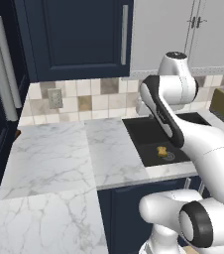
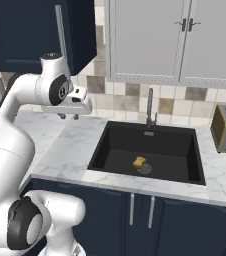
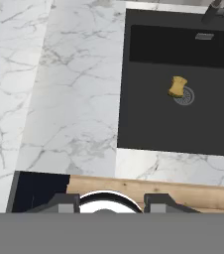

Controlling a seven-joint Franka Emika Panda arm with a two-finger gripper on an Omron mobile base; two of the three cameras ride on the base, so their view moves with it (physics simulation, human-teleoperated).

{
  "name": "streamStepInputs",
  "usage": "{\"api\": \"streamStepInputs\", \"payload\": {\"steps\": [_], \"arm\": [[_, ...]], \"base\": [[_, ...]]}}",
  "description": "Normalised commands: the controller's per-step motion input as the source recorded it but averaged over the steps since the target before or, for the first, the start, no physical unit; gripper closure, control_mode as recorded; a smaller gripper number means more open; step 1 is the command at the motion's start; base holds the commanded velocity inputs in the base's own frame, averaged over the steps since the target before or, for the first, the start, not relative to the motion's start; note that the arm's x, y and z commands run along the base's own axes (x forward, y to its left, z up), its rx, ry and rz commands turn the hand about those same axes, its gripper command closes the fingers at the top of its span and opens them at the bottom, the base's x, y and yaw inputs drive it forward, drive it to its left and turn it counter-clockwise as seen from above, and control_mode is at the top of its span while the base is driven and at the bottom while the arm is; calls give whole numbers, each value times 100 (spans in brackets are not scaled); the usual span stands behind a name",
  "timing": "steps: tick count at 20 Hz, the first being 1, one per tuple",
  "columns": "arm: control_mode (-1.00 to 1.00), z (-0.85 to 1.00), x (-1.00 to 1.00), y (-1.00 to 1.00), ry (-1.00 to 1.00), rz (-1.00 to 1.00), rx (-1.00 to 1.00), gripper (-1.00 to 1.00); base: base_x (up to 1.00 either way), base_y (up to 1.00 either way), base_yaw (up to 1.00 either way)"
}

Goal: Open the cabinet, pick the kettle from the cabinet, and place it in the sink.

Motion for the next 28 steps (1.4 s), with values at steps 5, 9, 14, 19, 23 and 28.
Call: {"api": "streamStepInputs", "payload": {"steps": [5,9,14,19,23,28], "arm": [[-100,0,-5,0,-1,0,0,-100],[-100,0,-20,0,-14,6,0,-100],[-100,0,-22,1,-23,7,0,-100],[-100,10,-11,12,-23,2,-1,-100],[-100,16,-4,15,-3,0,0,-100],[-100,19,0,17,0,0,0,-100]], "base": [[0,0,0],[0,0,0],[0,0,0],[0,0,0],[0,0,0],[0,0,0]]}}
